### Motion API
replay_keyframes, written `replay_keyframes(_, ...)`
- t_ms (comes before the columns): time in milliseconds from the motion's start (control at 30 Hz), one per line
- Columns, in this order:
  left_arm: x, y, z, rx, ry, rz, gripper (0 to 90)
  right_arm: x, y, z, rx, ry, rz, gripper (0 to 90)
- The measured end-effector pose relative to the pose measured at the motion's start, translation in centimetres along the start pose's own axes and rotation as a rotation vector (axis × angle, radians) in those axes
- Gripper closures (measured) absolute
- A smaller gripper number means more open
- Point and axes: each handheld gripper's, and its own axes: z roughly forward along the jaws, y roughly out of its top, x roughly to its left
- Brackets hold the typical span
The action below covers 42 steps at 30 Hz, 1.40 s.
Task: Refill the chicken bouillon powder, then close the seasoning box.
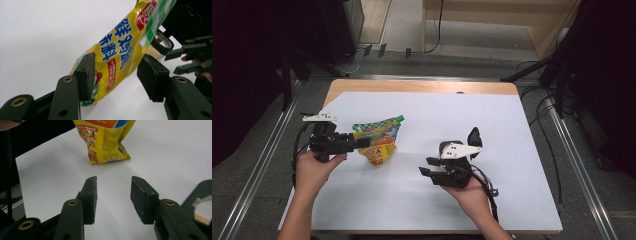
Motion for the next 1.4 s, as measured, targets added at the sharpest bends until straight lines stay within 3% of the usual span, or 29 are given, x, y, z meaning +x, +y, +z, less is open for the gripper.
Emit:
replay_keyframes(200, 0.4, -0.6, -0.6, 0.008, 0.010, -0.009, 48.9, -1.1, 0.0, -0.3, 0.033, -0.001, 0.049, 66.6)
replay_keyframes(600, 1.0, -0.9, -0.9, 0.032, 0.030, -0.017, 46.8, -2.0, 0.5, -1.4, 0.066, 0.000, 0.074, 87.5)
replay_keyframes(833, 1.4, -1.1, -1.1, 0.028, 0.032, -0.028, 45.8, -2.6, 1.2, -2.8, 0.074, -0.018, 0.072, 90.0)
replay_keyframes(1000, 1.5, -1.4, -1.0, 0.058, 0.043, -0.021, 45.0, -3.1, 1.7, -3.5, 0.071, -0.025, 0.068, 90.0)
replay_keyframes(1400, 2.1, -1.8, -1.9, 0.052, 0.065, -0.034, 44.6, -4.6, 2.7, -5.9, 0.045, -0.061, 0.088, 90.0)
